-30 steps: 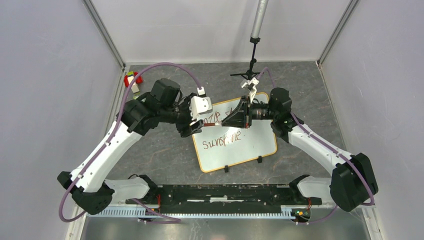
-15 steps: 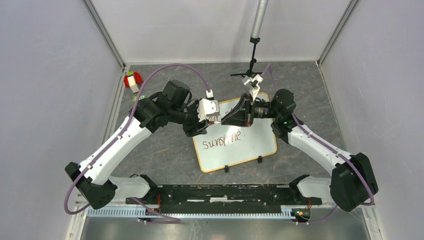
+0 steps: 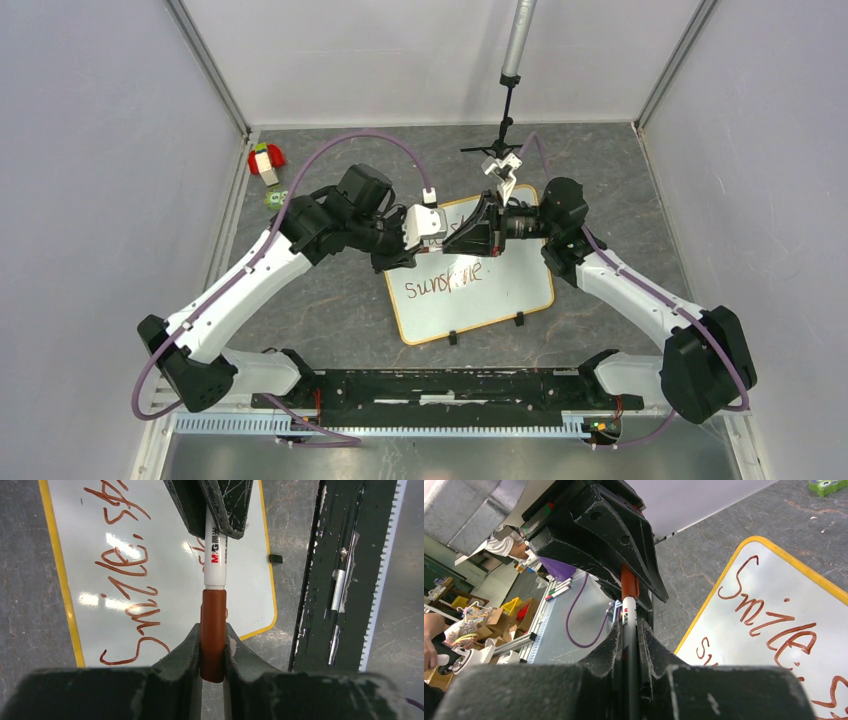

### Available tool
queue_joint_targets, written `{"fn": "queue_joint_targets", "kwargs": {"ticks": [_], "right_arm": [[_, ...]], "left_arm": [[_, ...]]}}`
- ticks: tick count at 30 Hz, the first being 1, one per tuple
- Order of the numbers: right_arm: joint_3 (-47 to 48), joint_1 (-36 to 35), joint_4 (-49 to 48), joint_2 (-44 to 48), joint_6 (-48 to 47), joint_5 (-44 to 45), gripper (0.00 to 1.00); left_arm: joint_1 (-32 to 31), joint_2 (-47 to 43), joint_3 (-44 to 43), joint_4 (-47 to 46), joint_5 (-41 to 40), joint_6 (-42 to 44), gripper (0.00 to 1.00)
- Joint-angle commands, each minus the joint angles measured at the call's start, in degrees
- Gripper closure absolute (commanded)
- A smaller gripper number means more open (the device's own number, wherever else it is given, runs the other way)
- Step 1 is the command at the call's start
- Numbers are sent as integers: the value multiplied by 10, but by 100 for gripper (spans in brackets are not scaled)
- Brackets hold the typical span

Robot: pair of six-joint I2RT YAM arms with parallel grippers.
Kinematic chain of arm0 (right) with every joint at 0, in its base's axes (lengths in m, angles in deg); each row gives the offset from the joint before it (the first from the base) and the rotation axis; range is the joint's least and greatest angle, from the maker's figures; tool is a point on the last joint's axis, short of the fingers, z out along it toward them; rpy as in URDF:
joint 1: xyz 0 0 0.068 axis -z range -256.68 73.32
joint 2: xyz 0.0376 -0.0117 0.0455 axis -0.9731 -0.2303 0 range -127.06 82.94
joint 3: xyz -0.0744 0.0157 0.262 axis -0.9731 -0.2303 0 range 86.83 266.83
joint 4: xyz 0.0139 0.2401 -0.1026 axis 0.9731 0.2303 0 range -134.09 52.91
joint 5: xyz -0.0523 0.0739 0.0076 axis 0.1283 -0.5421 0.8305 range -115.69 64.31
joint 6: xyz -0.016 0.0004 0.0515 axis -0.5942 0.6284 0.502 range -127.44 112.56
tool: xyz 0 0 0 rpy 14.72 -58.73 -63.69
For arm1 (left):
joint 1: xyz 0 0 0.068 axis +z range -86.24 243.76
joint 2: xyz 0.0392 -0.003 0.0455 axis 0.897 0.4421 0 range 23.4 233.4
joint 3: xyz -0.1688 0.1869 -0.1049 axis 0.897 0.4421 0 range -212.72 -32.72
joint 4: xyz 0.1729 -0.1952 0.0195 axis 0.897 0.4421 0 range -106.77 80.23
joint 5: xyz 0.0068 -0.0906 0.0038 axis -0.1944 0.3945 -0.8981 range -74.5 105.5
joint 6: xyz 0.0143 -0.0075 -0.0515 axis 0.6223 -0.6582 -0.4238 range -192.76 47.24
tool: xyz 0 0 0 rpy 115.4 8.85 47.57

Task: Write a sentence on the whiteboard
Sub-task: Place the whiteboard marker at the center of the board.

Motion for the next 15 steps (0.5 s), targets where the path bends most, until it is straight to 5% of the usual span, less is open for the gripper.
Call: {"fn": "queue_joint_targets", "kwargs": {"ticks": [1, 15], "right_arm": [[19, -13, 38, 0, -41, 10, 100], [35, -55, 92, -14, -91, 20, 100]], "left_arm": [[-18, 8, -25, -32, 29, -14, 97], [-34, 51, -107, -51, 71, -36, 98]]}}
